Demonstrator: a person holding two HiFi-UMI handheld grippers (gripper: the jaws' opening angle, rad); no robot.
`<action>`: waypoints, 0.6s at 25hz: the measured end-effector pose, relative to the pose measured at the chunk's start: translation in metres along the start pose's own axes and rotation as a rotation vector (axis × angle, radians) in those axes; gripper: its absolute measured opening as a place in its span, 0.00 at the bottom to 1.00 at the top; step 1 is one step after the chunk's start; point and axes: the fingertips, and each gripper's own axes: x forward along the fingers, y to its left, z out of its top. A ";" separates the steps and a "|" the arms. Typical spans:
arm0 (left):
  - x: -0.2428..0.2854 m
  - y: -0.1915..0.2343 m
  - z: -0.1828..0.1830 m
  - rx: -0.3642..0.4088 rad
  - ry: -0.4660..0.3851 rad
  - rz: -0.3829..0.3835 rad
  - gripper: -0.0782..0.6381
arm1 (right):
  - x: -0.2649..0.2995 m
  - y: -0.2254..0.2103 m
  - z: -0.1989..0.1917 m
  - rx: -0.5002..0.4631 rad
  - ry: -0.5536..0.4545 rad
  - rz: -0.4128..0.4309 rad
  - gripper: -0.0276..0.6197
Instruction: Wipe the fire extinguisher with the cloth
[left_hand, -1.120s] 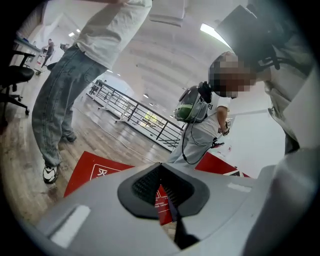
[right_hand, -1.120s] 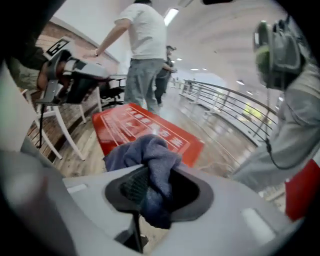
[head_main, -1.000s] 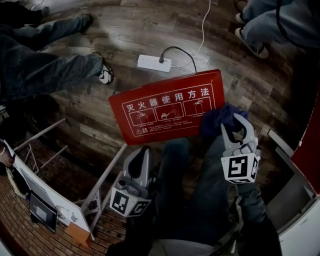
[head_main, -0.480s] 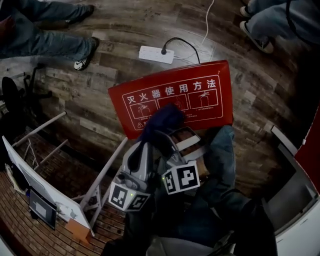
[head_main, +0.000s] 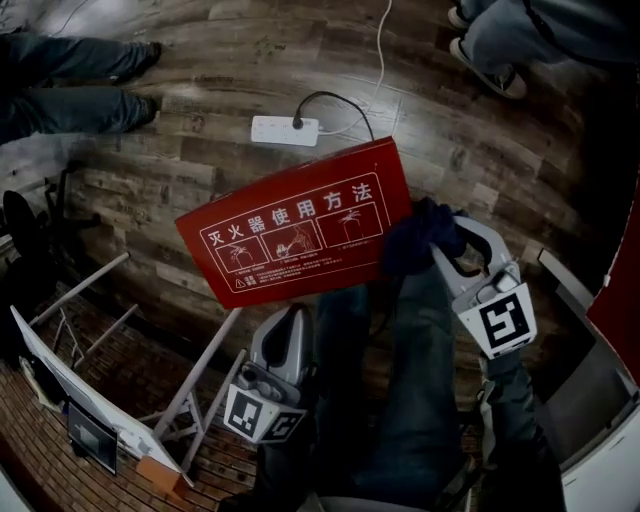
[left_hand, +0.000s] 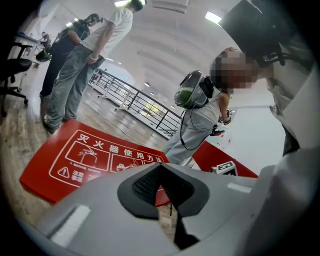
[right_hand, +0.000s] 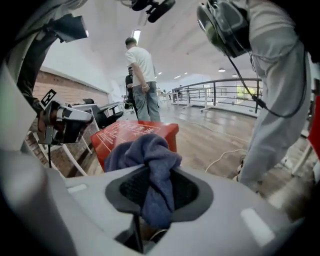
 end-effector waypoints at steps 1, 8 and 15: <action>0.005 -0.008 -0.004 -0.007 -0.002 -0.005 0.12 | 0.003 -0.007 -0.009 0.010 0.013 0.036 0.23; 0.020 -0.026 -0.014 -0.027 -0.045 0.029 0.12 | 0.073 -0.014 -0.053 0.037 0.064 0.224 0.23; 0.012 -0.017 -0.010 -0.036 -0.094 0.112 0.12 | 0.163 -0.077 -0.046 0.206 0.017 0.137 0.22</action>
